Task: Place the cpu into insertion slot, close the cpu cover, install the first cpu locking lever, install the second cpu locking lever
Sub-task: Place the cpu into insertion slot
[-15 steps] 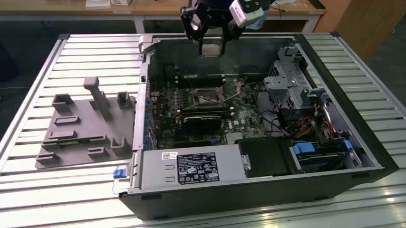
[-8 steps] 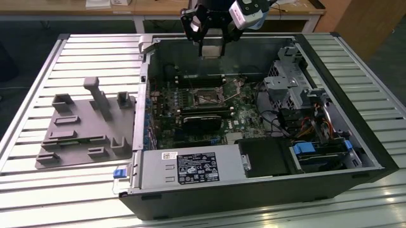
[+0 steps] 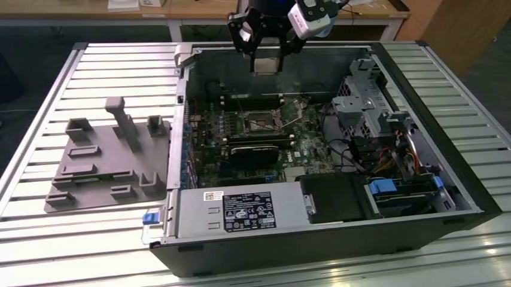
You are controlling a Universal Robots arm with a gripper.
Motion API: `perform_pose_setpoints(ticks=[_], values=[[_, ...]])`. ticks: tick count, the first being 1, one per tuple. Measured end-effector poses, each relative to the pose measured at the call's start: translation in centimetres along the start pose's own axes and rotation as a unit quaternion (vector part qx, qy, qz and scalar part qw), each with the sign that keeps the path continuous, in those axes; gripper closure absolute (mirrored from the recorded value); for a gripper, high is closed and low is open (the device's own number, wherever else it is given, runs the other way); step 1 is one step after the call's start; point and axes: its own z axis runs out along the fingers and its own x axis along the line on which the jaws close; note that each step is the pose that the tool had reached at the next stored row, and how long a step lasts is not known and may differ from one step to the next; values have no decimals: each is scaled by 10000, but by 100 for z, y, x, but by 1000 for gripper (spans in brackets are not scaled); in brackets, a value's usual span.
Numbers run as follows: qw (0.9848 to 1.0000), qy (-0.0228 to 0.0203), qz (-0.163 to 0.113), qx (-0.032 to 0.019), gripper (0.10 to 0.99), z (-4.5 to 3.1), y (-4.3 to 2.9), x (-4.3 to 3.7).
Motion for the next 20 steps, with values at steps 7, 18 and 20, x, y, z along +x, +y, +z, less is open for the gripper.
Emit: perform_pose_setpoints(ticks=[7,18,20], values=[[10000,-33,-2,11,545,37,-3,1],[9998,-163,-13,93,545,139,-13,16],[9998,-181,4,99,545,156,-15,18]])
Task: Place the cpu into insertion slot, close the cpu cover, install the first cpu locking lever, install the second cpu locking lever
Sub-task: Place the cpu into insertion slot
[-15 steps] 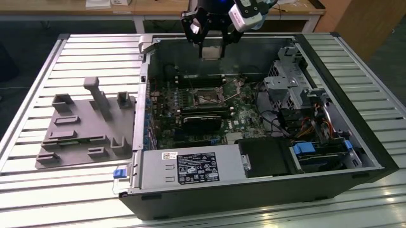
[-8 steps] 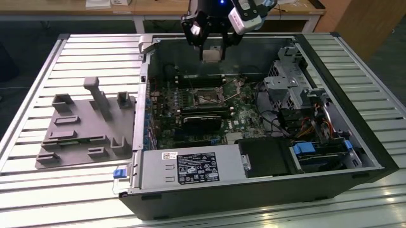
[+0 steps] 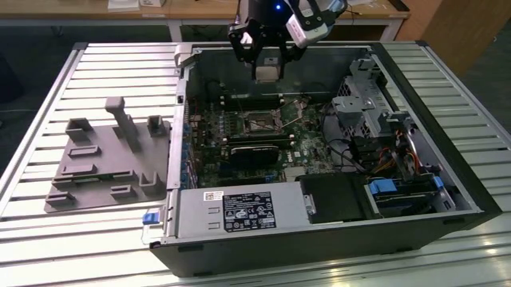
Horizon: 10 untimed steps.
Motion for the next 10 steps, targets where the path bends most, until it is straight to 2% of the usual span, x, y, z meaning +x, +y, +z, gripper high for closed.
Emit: perform_pose_setpoints(ticks=[6,10], values=[[9995,-36,327,20,545,51,-4,3],[9978,-62,662,30,545,88,-6,4]])
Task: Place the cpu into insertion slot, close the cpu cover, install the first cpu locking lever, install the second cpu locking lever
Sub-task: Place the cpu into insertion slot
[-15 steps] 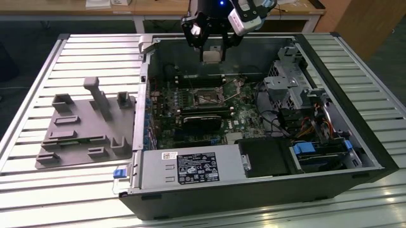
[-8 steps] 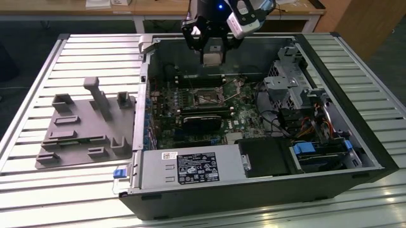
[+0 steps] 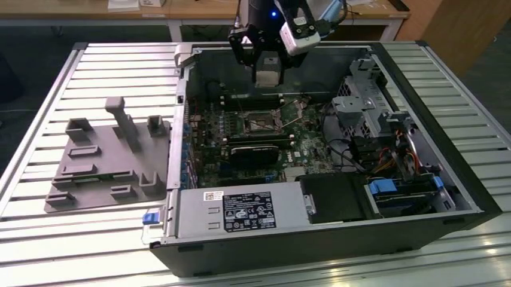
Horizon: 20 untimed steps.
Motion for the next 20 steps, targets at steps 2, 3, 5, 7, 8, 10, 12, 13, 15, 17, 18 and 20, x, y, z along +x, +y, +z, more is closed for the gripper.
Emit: perform_pose_setpoints(ticks=[2,3,5,7,8,10,12,13,15,17,18,20], values=[[9999,-14,168,7,545,22,-1,0],[9997,-20,250,11,545,31,-2,0],[9991,-33,418,16,545,50,-3,1],[9983,-46,588,21,545,70,-5,1],[9977,-53,672,24,545,79,-5,2],[9963,-66,851,29,545,98,-7,2],[9947,-79,1026,33,545,116,-8,2],[9937,-85,1115,36,545,124,-8,3],[9916,-98,1292,41,545,141,-10,3],[9891,-112,1469,47,545,161,-11,3],[9878,-118,1555,50,545,170,-11,4],[9849,-131,1726,56,545,188,-13,4]])
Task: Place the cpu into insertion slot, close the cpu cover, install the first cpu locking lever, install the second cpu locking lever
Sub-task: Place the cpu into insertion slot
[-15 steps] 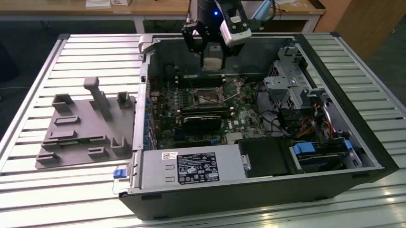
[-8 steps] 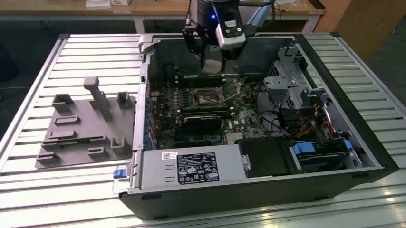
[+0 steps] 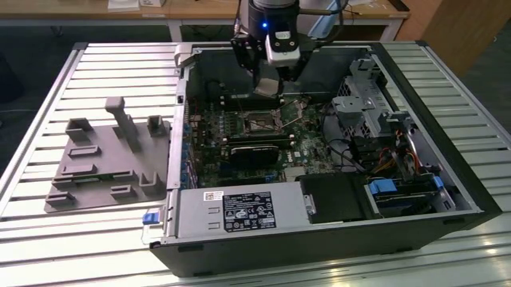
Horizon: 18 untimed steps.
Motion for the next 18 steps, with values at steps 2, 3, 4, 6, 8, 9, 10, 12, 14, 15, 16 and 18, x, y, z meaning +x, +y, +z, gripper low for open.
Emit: perform_pose_setpoints(ticks=[2,3,4,6,8,9,10,12,14,15,16,18], values=[[9999,-14,154,6,545,21,-2,1],[9998,-21,221,10,545,32,-2,1],[9996,-28,297,13,545,42,-3,1],[9990,-41,452,18,545,62,-4,2],[9981,-54,607,25,545,81,-5,2],[9973,-63,725,28,545,94,-6,2],[9967,-68,804,30,545,101,-7,3],[9953,-79,966,35,545,115,-7,3],[9938,-88,1105,38,545,130,-9,4],[9930,-93,1176,40,545,138,-9,4],[9920,-98,1260,42,545,146,-10,5],[9899,-108,1415,46,545,158,-11,5]])
